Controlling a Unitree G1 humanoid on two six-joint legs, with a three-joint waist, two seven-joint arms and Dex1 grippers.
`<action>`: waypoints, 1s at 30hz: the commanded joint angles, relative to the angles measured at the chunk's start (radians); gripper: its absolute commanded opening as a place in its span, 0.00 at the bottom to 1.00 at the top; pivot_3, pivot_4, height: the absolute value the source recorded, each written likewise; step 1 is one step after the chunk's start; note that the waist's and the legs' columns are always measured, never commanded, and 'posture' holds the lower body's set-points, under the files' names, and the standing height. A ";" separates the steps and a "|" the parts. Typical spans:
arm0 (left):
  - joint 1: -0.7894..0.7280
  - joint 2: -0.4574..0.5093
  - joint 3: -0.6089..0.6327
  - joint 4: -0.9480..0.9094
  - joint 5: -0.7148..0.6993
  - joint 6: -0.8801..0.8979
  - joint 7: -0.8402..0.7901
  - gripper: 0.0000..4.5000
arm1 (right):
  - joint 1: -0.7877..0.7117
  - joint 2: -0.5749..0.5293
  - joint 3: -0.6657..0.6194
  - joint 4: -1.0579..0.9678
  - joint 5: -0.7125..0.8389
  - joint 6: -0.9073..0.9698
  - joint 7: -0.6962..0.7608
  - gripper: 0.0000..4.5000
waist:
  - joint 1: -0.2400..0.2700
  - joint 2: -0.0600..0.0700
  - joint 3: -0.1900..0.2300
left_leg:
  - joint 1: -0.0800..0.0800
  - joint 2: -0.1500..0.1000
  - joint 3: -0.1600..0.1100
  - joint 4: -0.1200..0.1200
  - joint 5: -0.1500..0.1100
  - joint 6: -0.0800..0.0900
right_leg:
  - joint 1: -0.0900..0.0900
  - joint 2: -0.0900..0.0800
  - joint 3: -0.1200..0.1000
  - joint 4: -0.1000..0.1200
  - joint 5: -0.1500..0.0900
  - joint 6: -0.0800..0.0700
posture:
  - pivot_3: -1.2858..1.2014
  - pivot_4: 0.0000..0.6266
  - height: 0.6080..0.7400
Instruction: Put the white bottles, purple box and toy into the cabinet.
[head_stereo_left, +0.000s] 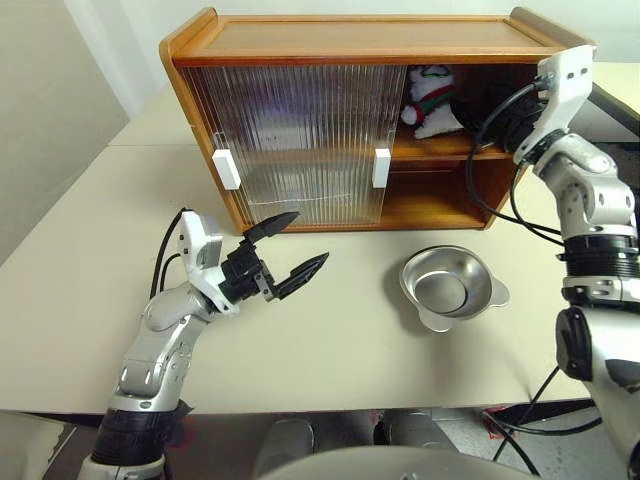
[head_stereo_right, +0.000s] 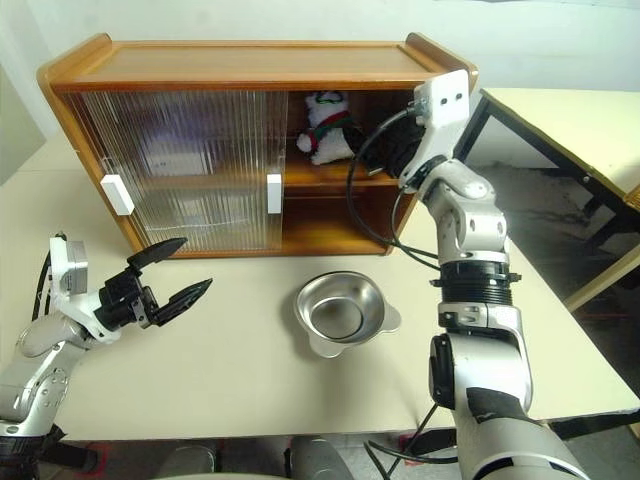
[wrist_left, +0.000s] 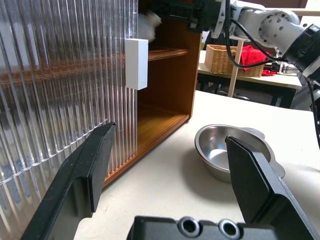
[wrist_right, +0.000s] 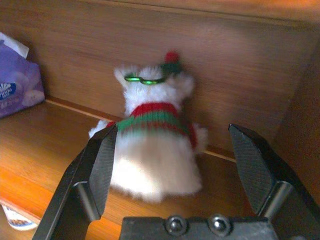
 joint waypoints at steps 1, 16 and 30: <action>-0.006 0.002 -0.001 -0.006 -0.001 0.009 0.003 1.00 | 0.015 -0.049 -0.011 -0.057 0.028 0.077 0.060 0.99 | 0.002 0.000 0.000 | 0.000 0.000 0.000 0.000 0.000 0.000 | 0.000 0.000 0.000 0.000 0.000 0.000 | 0.48 0.01 1.00; -0.003 0.004 0.002 -0.011 -0.005 0.016 -0.004 1.00 | 0.405 -0.431 -0.157 -0.425 0.442 0.738 0.448 0.99 | 0.022 -0.002 0.001 | 0.000 -0.007 0.002 0.001 0.007 -0.014 | 0.006 0.000 0.005 0.000 -0.013 -0.004 | 0.47 0.01 1.00; -0.018 0.007 -0.004 -0.011 -0.008 0.034 -0.007 1.00 | 0.792 -0.436 -0.231 -0.391 0.435 0.861 0.377 0.99 | 0.012 -0.006 0.003 | 0.002 -0.009 0.002 0.003 0.000 -0.001 | 0.008 -0.001 0.005 0.000 -0.014 -0.003 | 0.47 0.02 1.00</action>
